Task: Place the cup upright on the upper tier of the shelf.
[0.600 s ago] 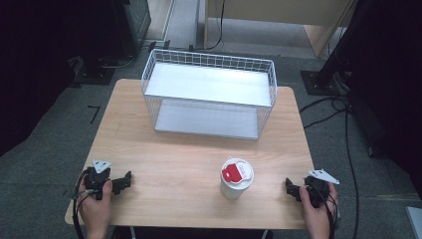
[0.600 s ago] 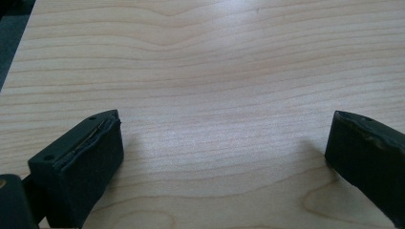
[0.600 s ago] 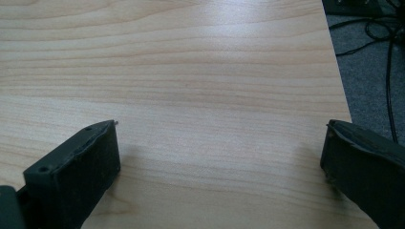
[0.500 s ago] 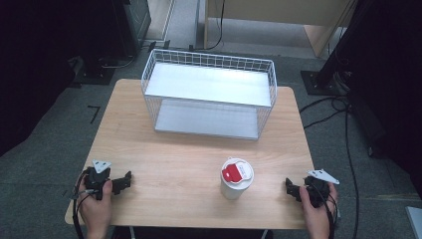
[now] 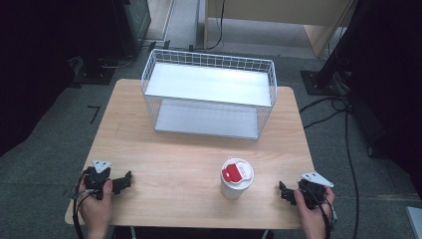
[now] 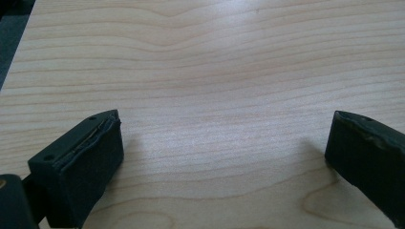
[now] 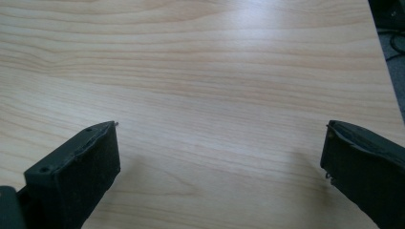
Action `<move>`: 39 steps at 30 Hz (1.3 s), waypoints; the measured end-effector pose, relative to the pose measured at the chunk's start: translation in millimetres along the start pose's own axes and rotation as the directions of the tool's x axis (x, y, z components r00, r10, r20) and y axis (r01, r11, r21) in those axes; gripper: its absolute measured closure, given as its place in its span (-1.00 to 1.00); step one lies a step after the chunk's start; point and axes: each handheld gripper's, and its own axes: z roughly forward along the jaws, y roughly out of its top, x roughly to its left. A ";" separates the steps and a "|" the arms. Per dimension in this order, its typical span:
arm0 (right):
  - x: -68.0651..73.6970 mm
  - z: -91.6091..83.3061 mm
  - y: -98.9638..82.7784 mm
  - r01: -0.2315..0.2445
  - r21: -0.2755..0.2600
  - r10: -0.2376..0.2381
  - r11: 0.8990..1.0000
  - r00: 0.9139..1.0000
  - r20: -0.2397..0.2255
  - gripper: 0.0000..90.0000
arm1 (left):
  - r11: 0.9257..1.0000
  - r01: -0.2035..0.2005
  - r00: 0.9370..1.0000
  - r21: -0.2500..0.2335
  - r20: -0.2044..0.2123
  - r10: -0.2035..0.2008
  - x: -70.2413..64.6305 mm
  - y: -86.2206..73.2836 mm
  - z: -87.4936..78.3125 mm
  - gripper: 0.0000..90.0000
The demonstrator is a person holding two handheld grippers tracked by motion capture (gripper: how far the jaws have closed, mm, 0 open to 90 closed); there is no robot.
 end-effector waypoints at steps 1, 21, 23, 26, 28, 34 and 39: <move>2.0 -0.8 0.3 0.009 -0.002 -0.009 1.000 1.000 -0.007 -1.00 | 1.000 0.000 1.000 0.000 0.000 0.000 0.0 0.0 0.0 -1.00; 56.8 -7.8 2.8 0.140 -0.052 -0.147 0.989 0.977 -0.154 -1.00 | 1.000 0.000 1.000 0.000 0.000 0.000 0.0 0.0 0.0 -1.00; 62.1 -7.5 2.9 0.155 -0.053 -0.162 0.987 0.971 -0.177 -1.00 | 1.000 0.000 1.000 0.000 0.000 0.000 0.0 0.0 0.0 -1.00; 66.4 -7.0 2.8 0.168 -0.057 -0.176 0.984 0.964 -0.202 -1.00 | 1.000 0.000 1.000 0.000 0.000 0.000 0.0 0.0 0.0 -1.00; 70.4 -7.6 2.7 0.175 -0.065 -0.185 0.982 0.955 -0.230 -1.00 | 1.000 0.000 1.000 0.000 0.000 0.000 0.0 0.0 0.0 -1.00; 88.1 -11.2 1.2 0.212 -0.091 -0.230 0.973 0.932 -0.281 -1.00 | 1.000 0.000 1.000 0.000 0.000 0.000 0.0 0.0 0.0 -1.00; 105.1 -14.8 0.7 0.247 -0.108 -0.269 0.963 0.901 -0.341 -1.00 | 1.000 0.000 1.000 0.000 0.000 0.000 0.0 0.0 0.0 -1.00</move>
